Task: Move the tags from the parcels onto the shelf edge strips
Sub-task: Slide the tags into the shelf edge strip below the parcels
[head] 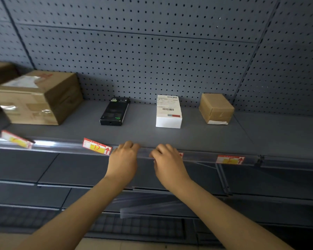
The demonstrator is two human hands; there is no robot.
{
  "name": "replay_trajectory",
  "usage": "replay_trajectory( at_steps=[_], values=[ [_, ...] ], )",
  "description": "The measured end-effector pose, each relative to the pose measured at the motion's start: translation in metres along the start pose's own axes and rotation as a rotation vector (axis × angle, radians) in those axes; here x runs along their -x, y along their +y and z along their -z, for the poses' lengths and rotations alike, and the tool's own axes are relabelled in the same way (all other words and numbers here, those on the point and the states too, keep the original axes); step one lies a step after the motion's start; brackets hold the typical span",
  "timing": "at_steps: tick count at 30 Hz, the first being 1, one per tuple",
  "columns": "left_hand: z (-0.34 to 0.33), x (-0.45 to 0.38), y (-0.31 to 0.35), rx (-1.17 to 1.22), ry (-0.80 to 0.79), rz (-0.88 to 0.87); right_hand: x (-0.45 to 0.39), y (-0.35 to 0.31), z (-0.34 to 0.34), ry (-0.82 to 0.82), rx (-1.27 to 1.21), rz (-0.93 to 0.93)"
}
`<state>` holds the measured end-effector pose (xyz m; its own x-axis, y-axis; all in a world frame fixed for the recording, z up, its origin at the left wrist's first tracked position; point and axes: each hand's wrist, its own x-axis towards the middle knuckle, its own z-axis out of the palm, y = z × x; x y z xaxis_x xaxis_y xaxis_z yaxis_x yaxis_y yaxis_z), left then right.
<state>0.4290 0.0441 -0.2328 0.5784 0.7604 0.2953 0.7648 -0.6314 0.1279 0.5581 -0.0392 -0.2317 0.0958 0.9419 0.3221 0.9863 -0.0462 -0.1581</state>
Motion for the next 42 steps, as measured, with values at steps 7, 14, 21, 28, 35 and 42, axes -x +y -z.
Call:
replay_trajectory(
  at_steps=[7,14,21,28,35,42],
  values=[
    [0.017,0.018,-0.072,-0.131,-0.004,0.132,-0.03,-0.05,-0.022,-0.049,-0.048,0.068],
    [0.028,0.012,-0.143,-0.085,0.059,0.116,-0.068,-0.11,-0.047,0.069,-0.124,-0.033],
    [0.04,-0.002,-0.177,-0.005,0.066,-0.173,-0.079,-0.147,-0.062,0.174,-0.102,-0.251],
    [0.037,-0.002,-0.188,0.088,0.037,-0.251,-0.085,-0.148,-0.057,0.116,-0.003,-0.256],
    [0.027,-0.005,-0.183,0.154,0.013,-0.179,-0.09,-0.143,-0.056,0.033,0.062,-0.209],
    [0.021,-0.006,-0.181,0.139,0.011,-0.151,-0.091,-0.142,-0.057,-0.001,0.057,-0.197]
  ],
)
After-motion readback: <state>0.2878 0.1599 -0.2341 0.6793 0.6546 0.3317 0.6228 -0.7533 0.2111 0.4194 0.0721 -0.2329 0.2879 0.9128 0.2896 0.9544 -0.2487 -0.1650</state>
